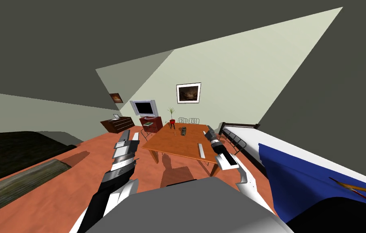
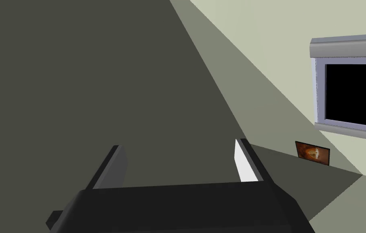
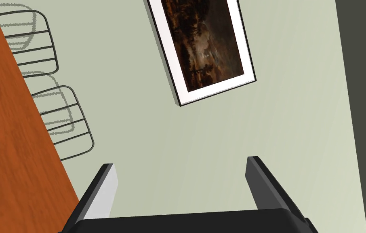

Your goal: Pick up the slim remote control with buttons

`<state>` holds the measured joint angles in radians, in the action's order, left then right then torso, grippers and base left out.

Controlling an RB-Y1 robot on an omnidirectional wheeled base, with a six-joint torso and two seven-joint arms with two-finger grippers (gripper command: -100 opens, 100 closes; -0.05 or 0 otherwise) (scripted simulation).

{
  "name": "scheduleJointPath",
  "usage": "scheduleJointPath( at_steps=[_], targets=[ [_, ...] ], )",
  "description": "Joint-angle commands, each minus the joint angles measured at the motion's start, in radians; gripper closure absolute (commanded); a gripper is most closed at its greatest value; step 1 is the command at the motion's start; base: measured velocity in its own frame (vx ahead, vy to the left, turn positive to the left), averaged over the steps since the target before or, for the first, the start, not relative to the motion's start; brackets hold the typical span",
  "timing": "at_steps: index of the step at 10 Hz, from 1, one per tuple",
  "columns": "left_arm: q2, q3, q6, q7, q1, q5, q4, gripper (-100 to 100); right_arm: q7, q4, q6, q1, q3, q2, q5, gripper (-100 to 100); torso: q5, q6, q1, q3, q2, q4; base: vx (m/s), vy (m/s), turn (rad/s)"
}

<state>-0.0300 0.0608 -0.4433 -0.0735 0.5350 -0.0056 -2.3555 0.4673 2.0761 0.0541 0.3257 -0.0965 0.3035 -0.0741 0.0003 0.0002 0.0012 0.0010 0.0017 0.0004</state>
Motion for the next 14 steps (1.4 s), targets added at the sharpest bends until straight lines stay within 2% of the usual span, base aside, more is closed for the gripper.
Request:
scheduleJointPath(
  at_steps=[1,2,3,4,5,6,7,8,9,10,11,12,13,14],
  targets=[
    [0.000,0.000,0.000,0.000,0.000,0.000,0.000,0,0.050,-0.038,-0.050,-0.026,-0.025,0.023,-0.007,-100,0.000,0.000,0.000,0.000,0.000,0.000,-0.023,0.034,0.193],
    [0.000,0.000,0.000,0.000,0.000,0.000,0.000,0,0.081,-0.038,-0.067,-0.026,-0.025,0.023,-0.007,-100,0.000,0.000,0.000,0.000,0.000,0.000,-0.018,0.025,0.059],
    [0.000,0.000,0.000,0.000,0.000,0.000,0.000,0,0.113,-0.074,-0.100,-0.051,-0.047,0.040,-0.011,-100,0.000,0.000,0.000,0.000,0.000,0.000,-0.028,0.031,0.145],
    [0.000,0.000,0.000,0.000,0.000,0.000,0.000,0,0.142,-0.074,-0.122,-0.051,-0.047,0.040,-0.011,-100,0.000,0.000,0.000,0.000,0.000,0.000,-0.020,0.021,0.084],
    [0.000,0.000,0.000,0.000,0.000,0.000,0.000,0,0.171,-0.113,-0.158,-0.076,-0.070,0.054,-0.016,-100,0.000,0.000,0.000,0.000,0.000,0.000,-0.022,0.024,0.178],
    [0.000,0.000,0.000,0.000,0.000,0.000,0.000,0,0.199,-0.113,-0.178,-0.076,-0.070,0.054,-0.016,-100,0.000,0.000,0.000,0.000,0.000,0.000,-0.018,0.020,0.075],
    [0.000,0.000,0.000,0.000,0.000,0.000,0.000,0,0.228,-0.154,-0.218,-0.102,-0.094,0.068,-0.020,-100,0.000,0.001,-0.001,0.000,0.000,0.000,-0.020,0.030,0.150],
    [0.000,0.000,0.000,0.000,0.000,0.000,0.000,0,0.255,-0.154,-0.236,-0.102,-0.094,0.068,-0.020,-100,0.000,0.000,0.000,0.000,0.000,0.000,-0.016,0.020,0.091],
    [0.000,0.000,0.000,0.000,0.000,0.000,0.000,0,0.266,-0.154,-0.236,-0.102,-0.094,0.068,-0.020,-100,0.000,0.000,-0.001,0.000,0.000,0.000,-0.006,0.005,-0.011],
    [0.000,0.000,0.000,0.000,0.000,0.000,0.000,0,0.304,-0.197,-0.281,-0.128,-0.118,0.079,-0.024,-100,0.000,0.001,-0.001,0.000,-0.001,0.000,-0.013,0.013,0.159],
    [0.000,0.000,0.000,0.000,0.000,0.000,0.000,0,0.329,-0.197,-0.295,-0.128,-0.118,0.079,-0.024,-100,0.000,0.000,-0.001,-0.001,-0.001,0.000,-0.014,0.010,0.105],
    [0.000,0.000,0.000,0.000,0.000,0.000,0.000,0,0.359,-0.242,-0.325,-0.155,-0.143,0.089,-0.027,-100,0.000,0.000,-0.001,0.000,-0.001,0.000,-0.018,0.011,0.181],
    [0.000,0.000,0.000,0.000,0.000,0.000,0.000,0,0.387,-0.242,-0.345,-0.155,-0.143,0.089,-0.027,-100,0.000,0.000,-0.001,0.000,0.000,0.000,-0.015,0.007,0.089],
    [0.000,0.000,0.000,0.000,0.000,0.000,0.000,0,0.392,-0.242,-0.354,-0.155,-0.143,0.089,-0.027,-100,0.000,0.001,-0.001,0.000,0.000,0.000,-0.006,0.003,-0.009]
  ],
)
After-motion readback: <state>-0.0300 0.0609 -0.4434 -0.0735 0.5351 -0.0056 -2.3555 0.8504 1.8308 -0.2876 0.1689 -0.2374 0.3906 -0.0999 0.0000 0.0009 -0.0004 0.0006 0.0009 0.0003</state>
